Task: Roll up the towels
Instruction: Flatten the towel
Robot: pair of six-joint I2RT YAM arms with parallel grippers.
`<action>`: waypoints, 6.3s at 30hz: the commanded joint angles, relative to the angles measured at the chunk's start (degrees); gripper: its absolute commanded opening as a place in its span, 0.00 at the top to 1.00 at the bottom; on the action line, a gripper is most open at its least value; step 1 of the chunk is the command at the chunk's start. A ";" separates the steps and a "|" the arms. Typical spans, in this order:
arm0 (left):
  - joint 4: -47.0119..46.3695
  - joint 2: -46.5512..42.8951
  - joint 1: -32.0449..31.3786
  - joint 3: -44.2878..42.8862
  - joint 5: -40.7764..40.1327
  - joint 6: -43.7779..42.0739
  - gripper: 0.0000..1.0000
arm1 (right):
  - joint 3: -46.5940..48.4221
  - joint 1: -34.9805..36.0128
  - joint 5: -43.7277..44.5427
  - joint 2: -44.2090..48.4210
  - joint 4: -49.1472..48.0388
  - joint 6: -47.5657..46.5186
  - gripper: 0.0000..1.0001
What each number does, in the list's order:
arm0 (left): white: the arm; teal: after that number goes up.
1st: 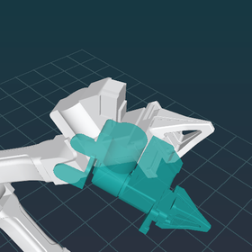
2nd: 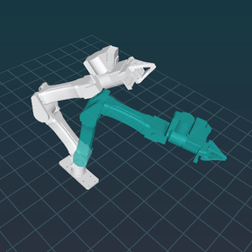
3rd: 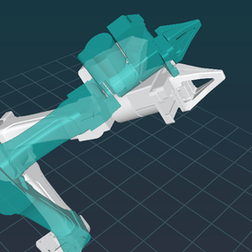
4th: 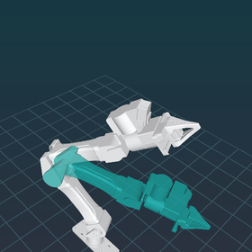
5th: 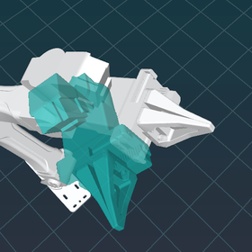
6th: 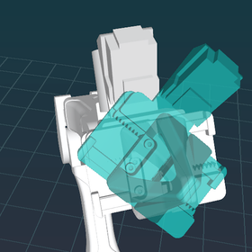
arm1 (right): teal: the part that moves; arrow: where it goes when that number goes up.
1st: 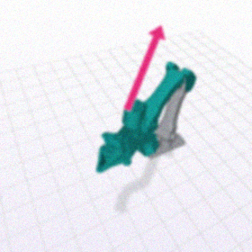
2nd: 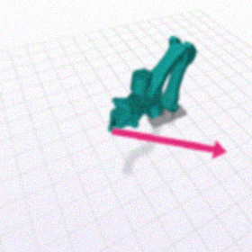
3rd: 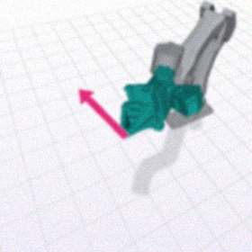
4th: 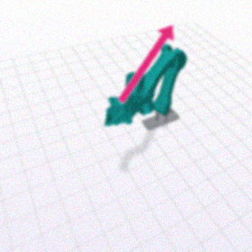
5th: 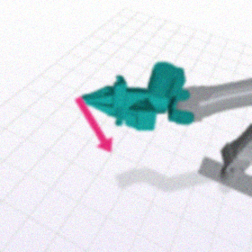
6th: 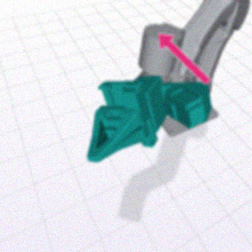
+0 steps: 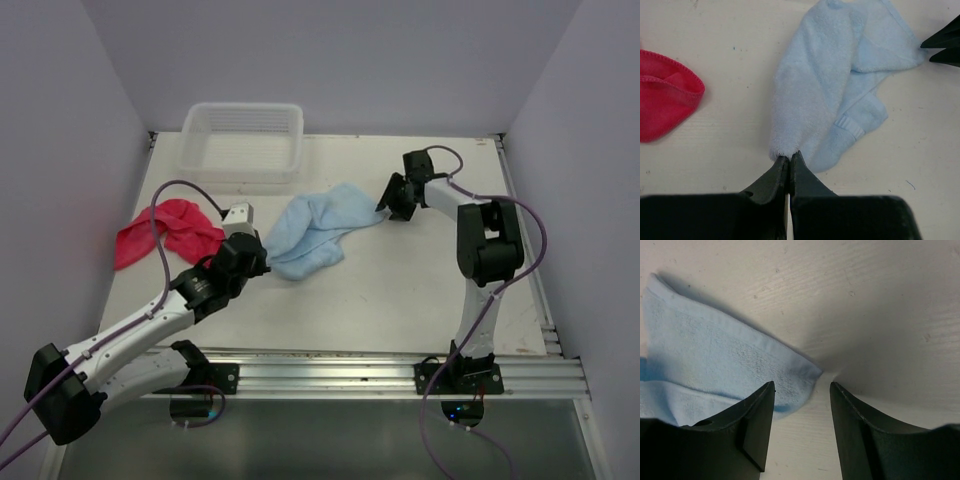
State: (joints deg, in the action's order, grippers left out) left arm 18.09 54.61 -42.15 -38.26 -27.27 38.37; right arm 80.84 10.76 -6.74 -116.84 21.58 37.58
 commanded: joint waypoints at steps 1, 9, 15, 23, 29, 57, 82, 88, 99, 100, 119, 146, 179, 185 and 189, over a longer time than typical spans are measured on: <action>-1.82 -1.26 -0.21 0.90 -0.95 0.48 1.00 | 1.87 0.31 -0.11 -2.34 -0.32 1.35 0.48; -3.32 -1.52 -0.21 2.13 0.28 -0.05 1.00 | 3.27 2.24 3.83 -6.56 3.63 -1.37 0.57; -3.76 -2.75 -0.21 3.28 0.28 -0.23 1.00 | 5.73 4.09 9.99 -10.07 8.91 -3.74 0.62; -4.20 -4.16 -0.21 4.59 0.63 -0.40 1.00 | 8.98 5.76 10.88 -11.05 13.13 -5.68 1.00; -4.90 -4.16 -0.21 5.92 2.30 -0.75 0.79 | 9.95 5.93 8.59 -5.26 15.06 -6.29 1.00; -13.76 2.33 -0.04 2.05 2.65 -6.46 0.30 | 13.65 -3.11 12.37 31.66 26.06 -8.14 1.00; -21.78 38.89 13.59 -14.48 21.72 -10.16 0.29 | 17.78 -7.16 9.56 31.06 28.78 -8.93 1.00; -21.17 41.19 13.59 -11.93 21.91 -8.93 0.38 | 15.67 -7.16 8.24 30.62 27.55 -8.76 1.00; -21.62 38.12 13.59 -11.30 22.00 -9.54 1.00 | 14.17 -7.16 4.99 29.92 25.61 -7.53 1.00; -20.99 35.24 13.59 -12.53 20.43 -9.89 1.00 | 14.87 -7.16 4.64 29.48 25.53 -7.52 1.00; -9.37 -1.34 18.51 -14.85 15.65 -7.45 1.00 | 25.62 -7.25 -4.24 22.34 26.41 -6.12 1.00; -18.21 8.85 -17.90 -2.60 2.31 0.93 0.12 | 14.79 -16.48 11.22 23.06 29.74 -11.74 1.00; -11.41 47.95 25.10 -29.23 11.01 -13.58 0.48 | 7.23 -16.48 4.28 18.22 20.25 -11.83 1.00; -10.79 52.09 27.29 -31.87 11.62 -13.67 0.51 | 7.14 -16.48 3.58 16.99 19.29 -11.74 1.00; -11.23 53.93 28.96 -32.31 12.85 -13.59 0.52 | 6.96 -16.48 3.93 16.47 19.02 -11.74 1.00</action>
State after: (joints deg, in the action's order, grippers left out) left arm 7.22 107.55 -14.79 -68.29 -15.16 25.85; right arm 87.77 -5.39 -1.67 -99.81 42.37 26.72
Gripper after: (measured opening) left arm 0.487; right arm 0.030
